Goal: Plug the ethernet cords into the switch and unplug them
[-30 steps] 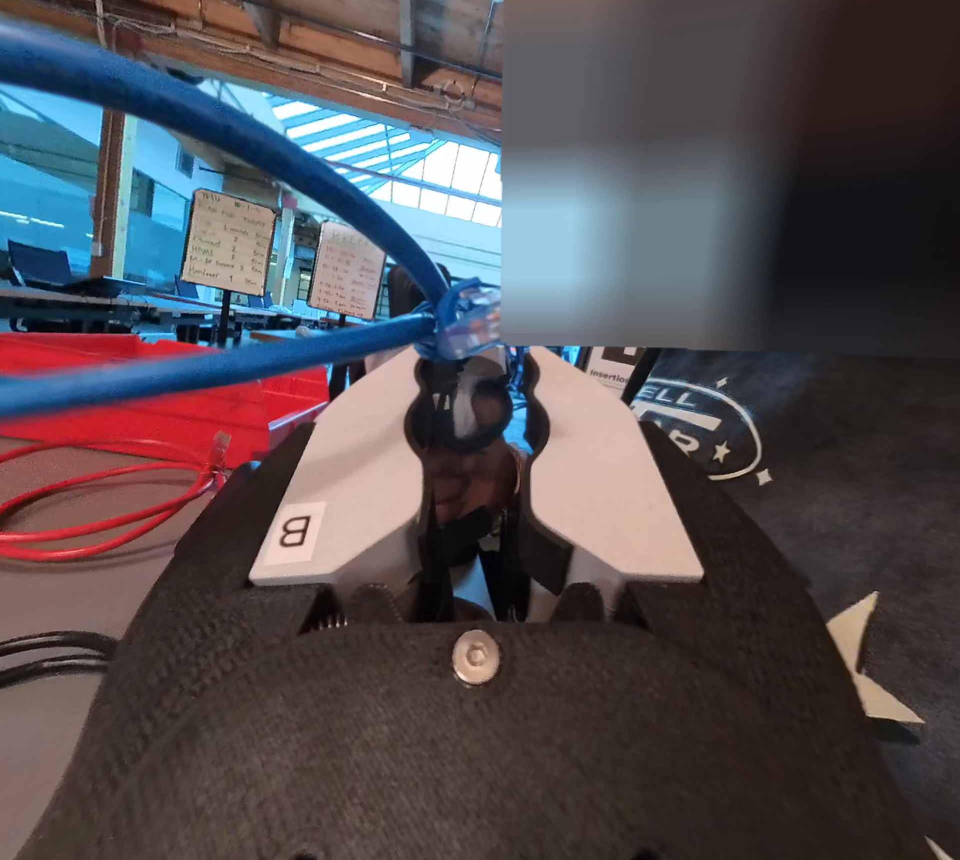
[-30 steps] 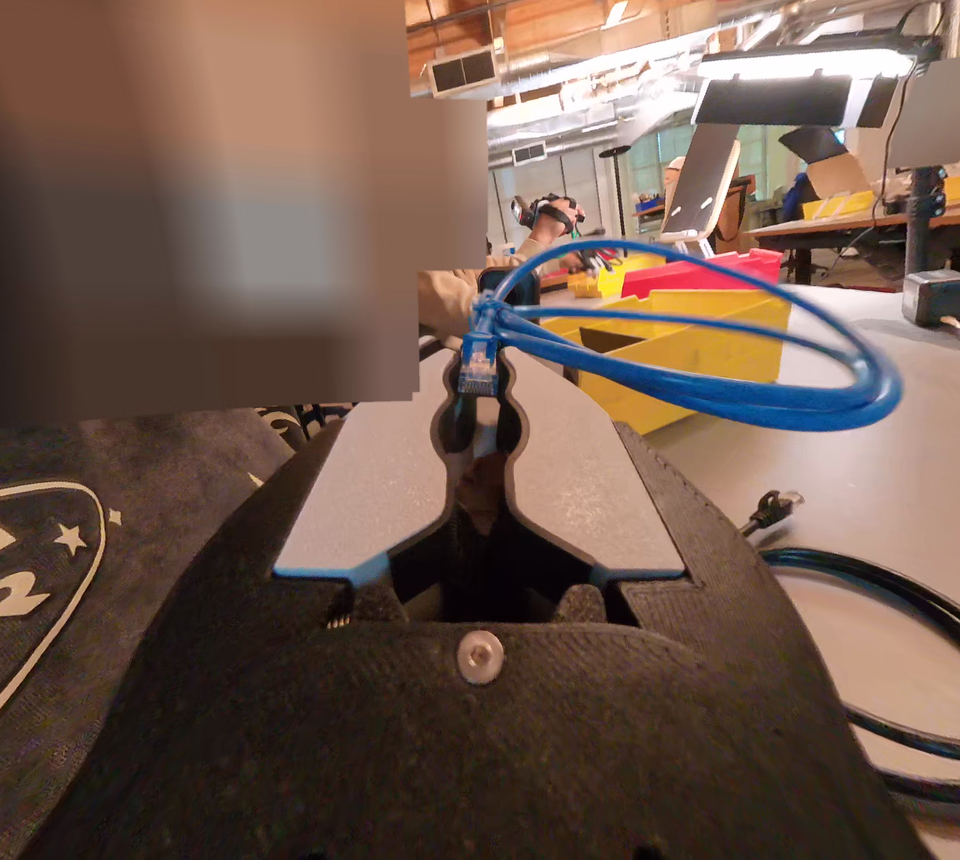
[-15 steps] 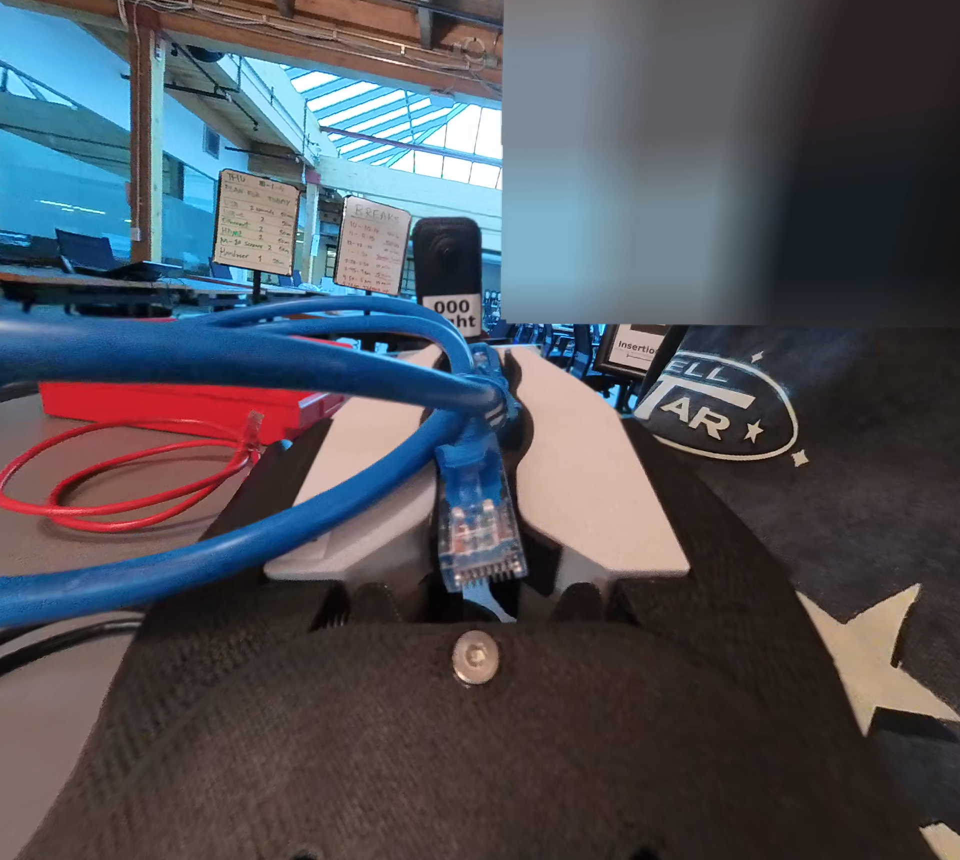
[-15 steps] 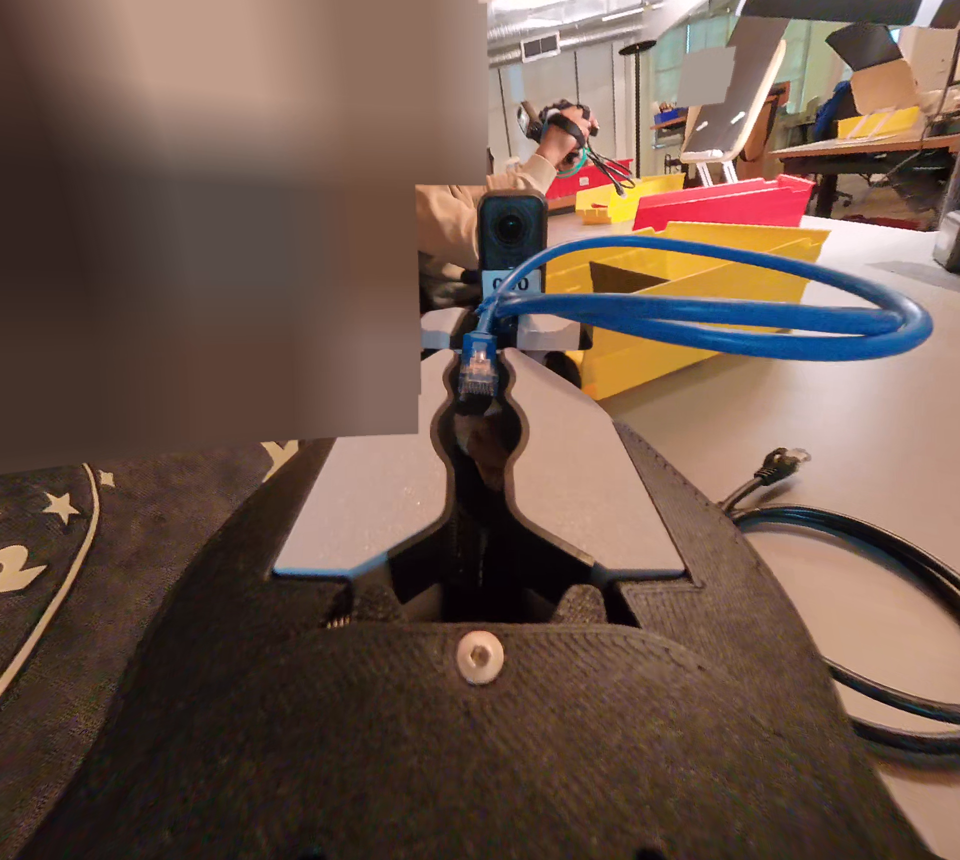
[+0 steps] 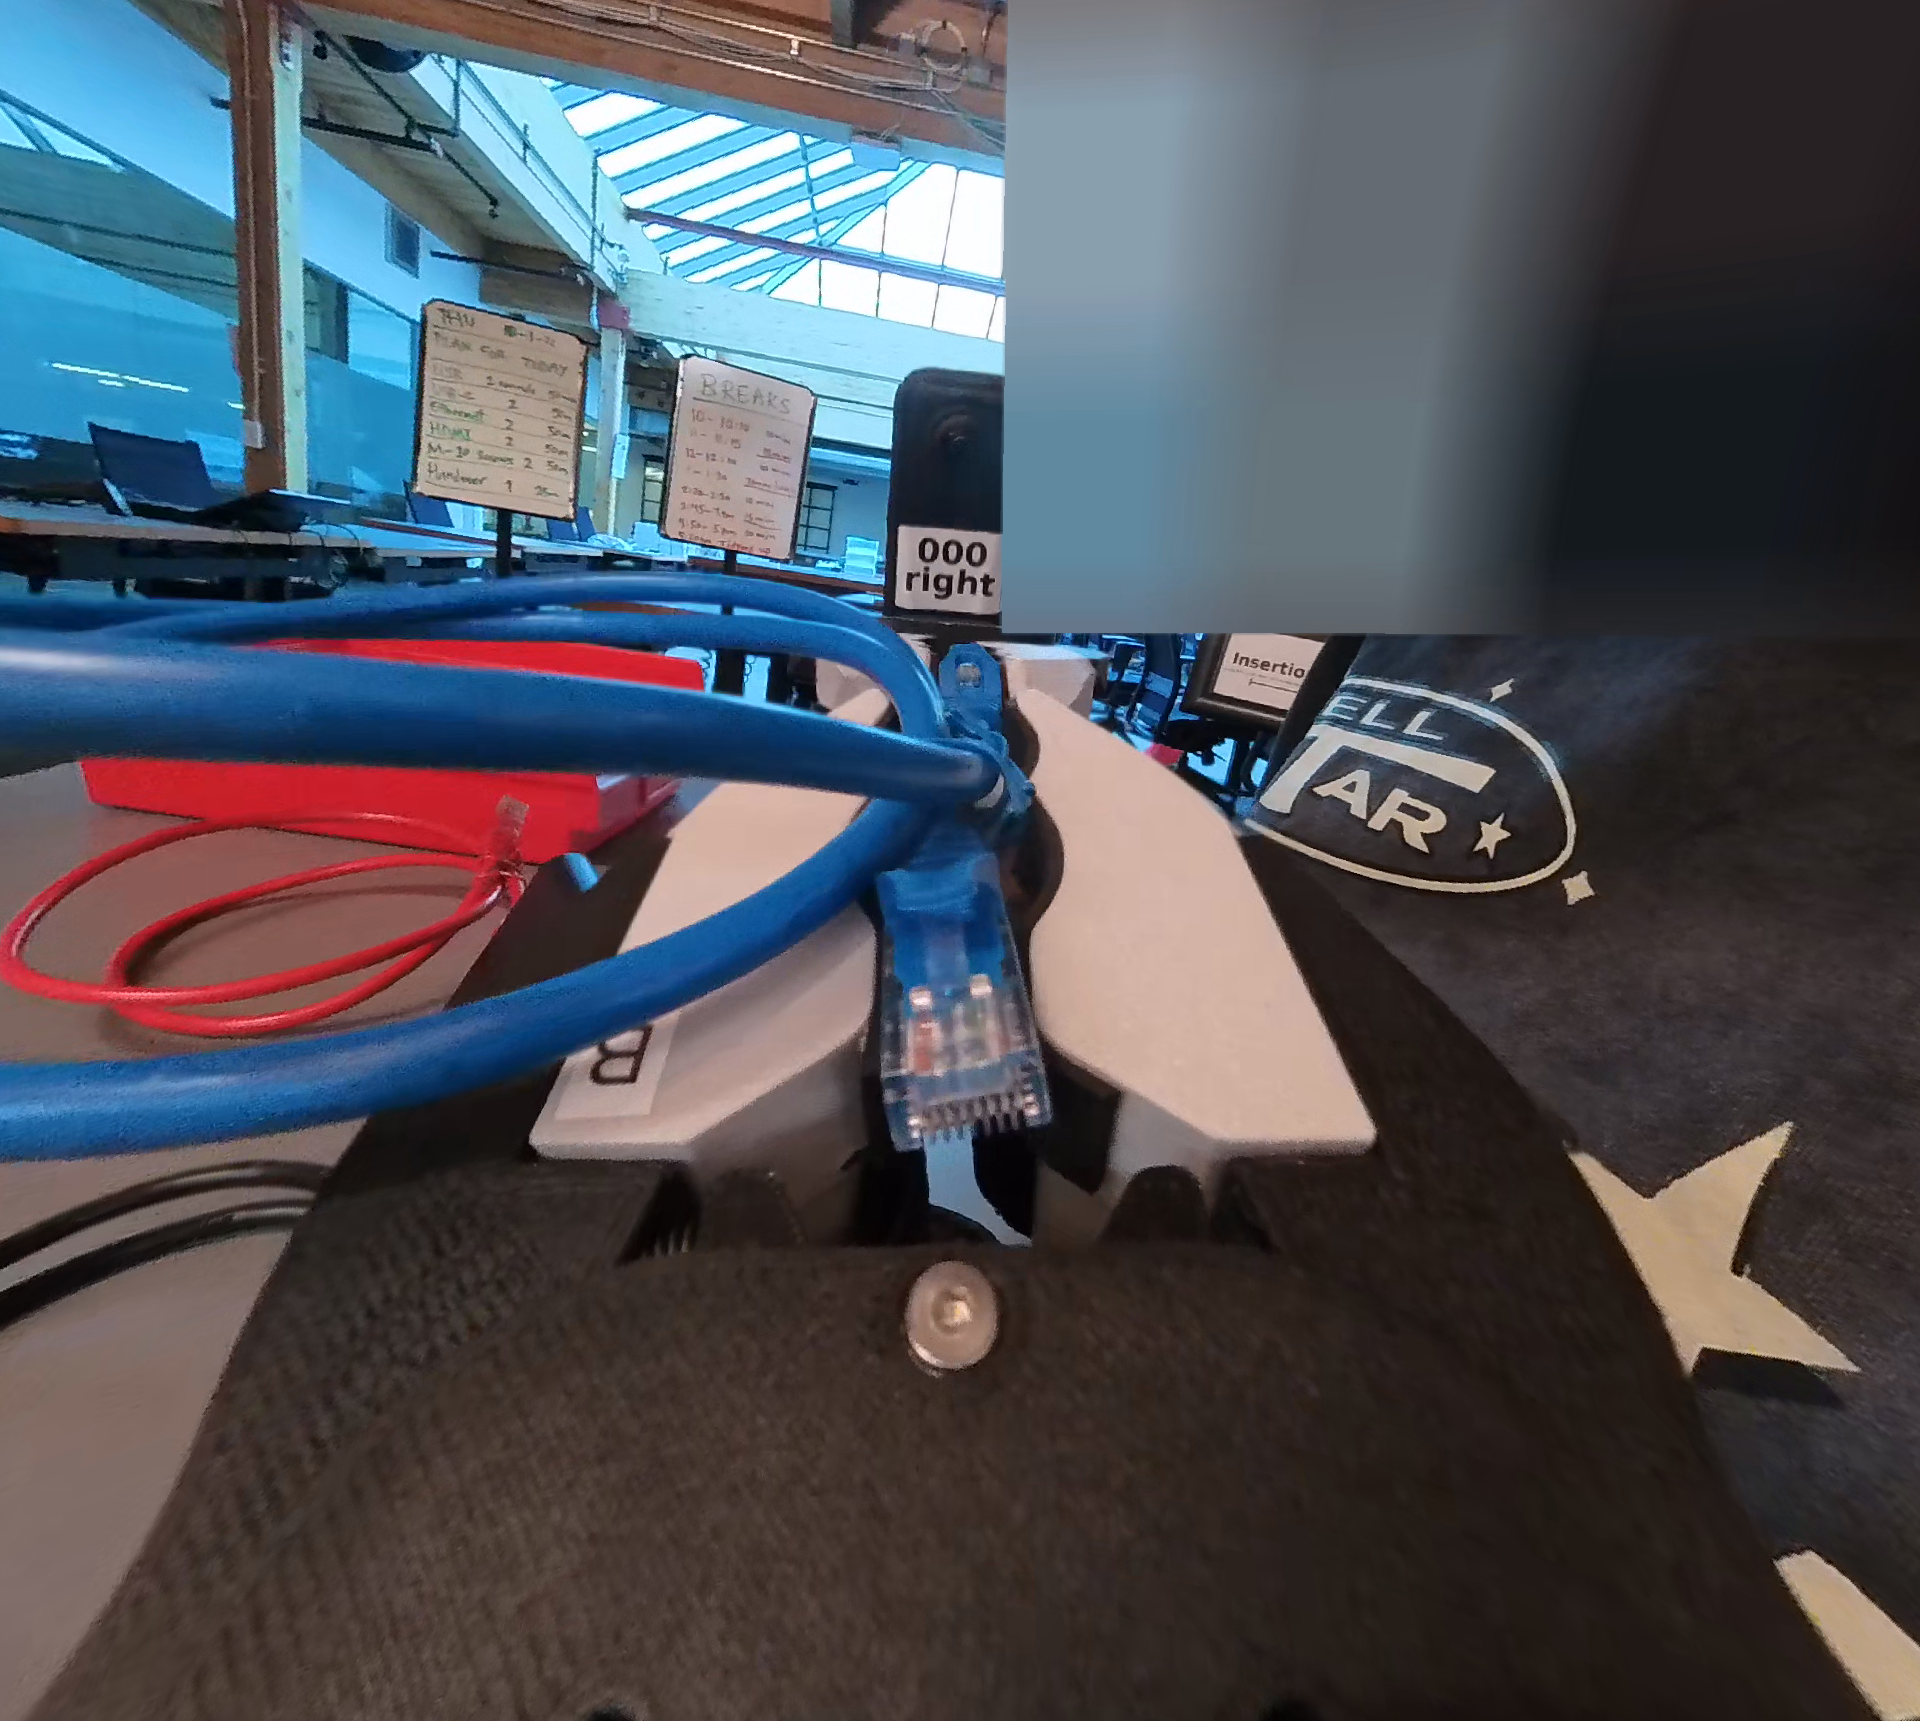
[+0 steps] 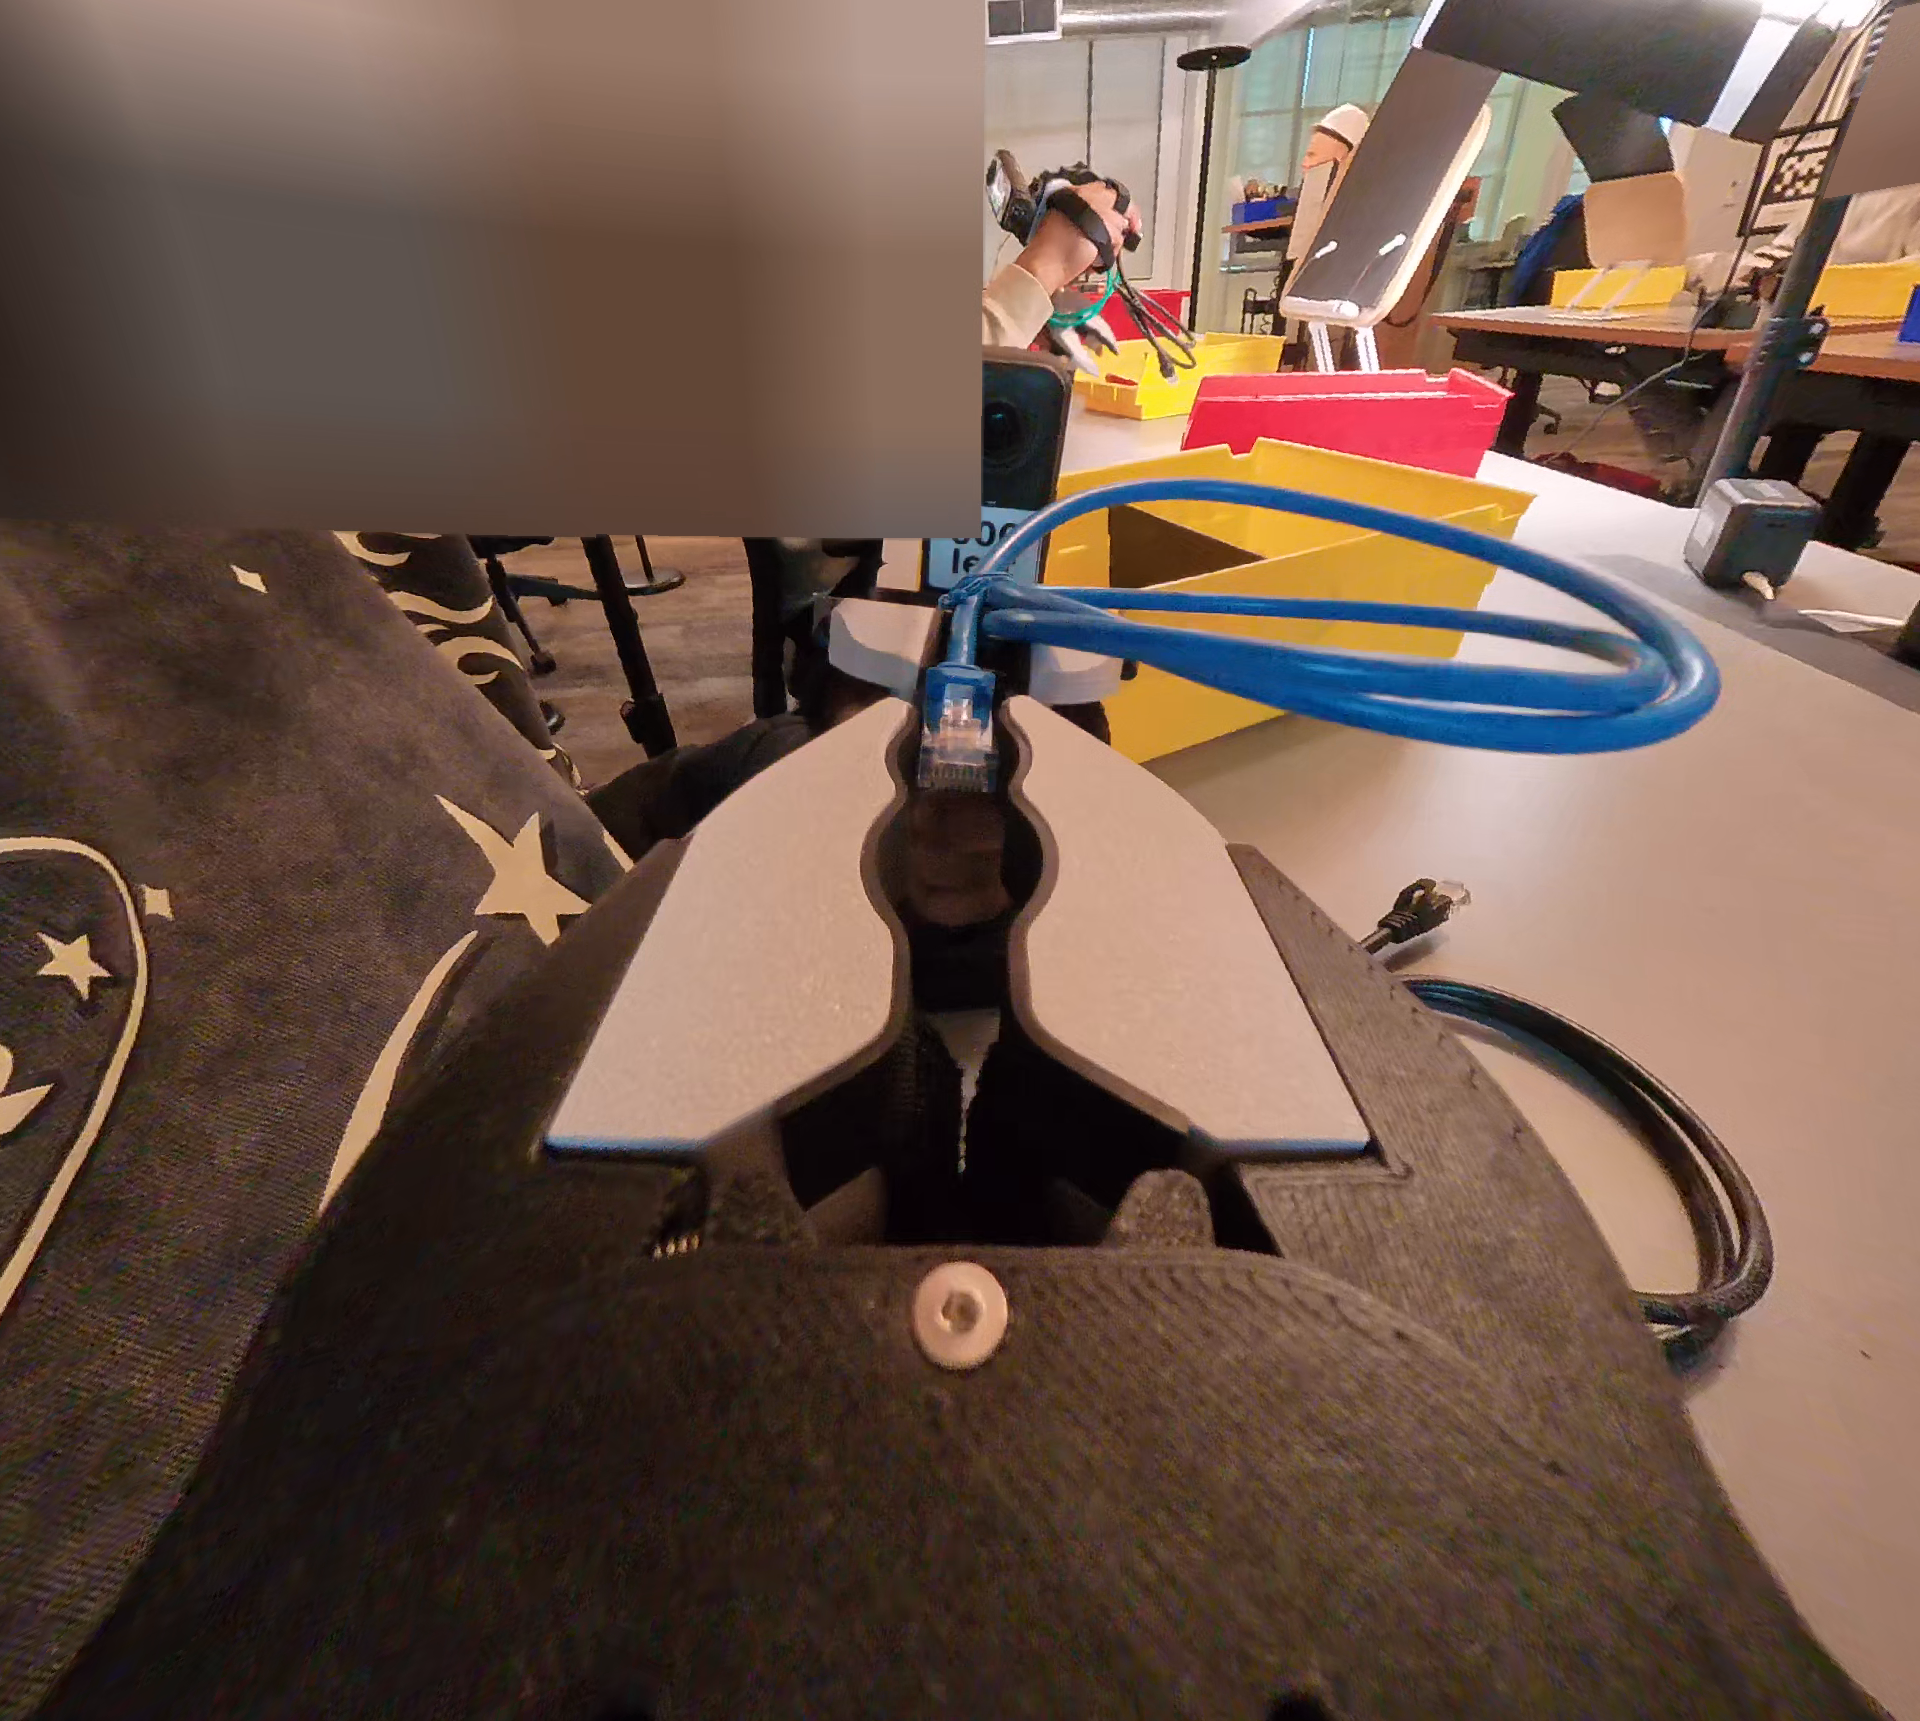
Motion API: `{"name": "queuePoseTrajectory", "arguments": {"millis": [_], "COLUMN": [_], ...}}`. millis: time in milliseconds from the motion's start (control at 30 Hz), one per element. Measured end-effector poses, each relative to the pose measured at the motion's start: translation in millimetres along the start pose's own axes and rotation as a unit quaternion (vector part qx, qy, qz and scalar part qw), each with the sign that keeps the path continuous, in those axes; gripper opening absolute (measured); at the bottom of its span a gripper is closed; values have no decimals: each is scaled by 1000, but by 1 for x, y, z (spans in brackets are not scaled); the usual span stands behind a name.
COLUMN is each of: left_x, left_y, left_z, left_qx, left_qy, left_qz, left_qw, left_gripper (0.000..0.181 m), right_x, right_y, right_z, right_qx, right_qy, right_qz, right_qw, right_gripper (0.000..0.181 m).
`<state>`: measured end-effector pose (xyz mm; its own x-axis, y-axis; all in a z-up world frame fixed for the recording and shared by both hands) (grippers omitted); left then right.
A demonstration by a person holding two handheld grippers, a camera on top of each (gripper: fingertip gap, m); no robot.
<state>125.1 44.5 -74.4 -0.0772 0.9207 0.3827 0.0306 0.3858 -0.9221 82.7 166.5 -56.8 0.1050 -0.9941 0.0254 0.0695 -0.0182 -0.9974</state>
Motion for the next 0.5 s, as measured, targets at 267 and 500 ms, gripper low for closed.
{"name": "queuePoseTrajectory", "arguments": {"millis": [267, 500], "left_x": [-2, -1], "left_y": [2, 3], "left_z": [0, 1], "left_qx": [-13, -27], "left_qy": [1, 3], "left_qz": [21, 28], "left_qw": [1000, 999], "left_gripper": [16, 15], "right_x": [2, 7], "right_y": [7, 11], "right_z": [-3, -1], "right_qx": [4, -26], "right_qy": [-3, 0], "right_qz": [1, 6], "right_qw": [1000, 1000], "right_gripper": [12, 12]}}
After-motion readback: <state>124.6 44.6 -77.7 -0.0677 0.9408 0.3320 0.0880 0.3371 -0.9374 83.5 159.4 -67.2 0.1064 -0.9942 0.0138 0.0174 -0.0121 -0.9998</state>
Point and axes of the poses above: each gripper's, where its closed fingertips meet, x out along the fingers, y out of its underside, z = x × y across the jaws, the point moved 7 cm from there along -x, back along the fingers, and after that the axes turned 14 degrees about y, right-handed, at the moved point
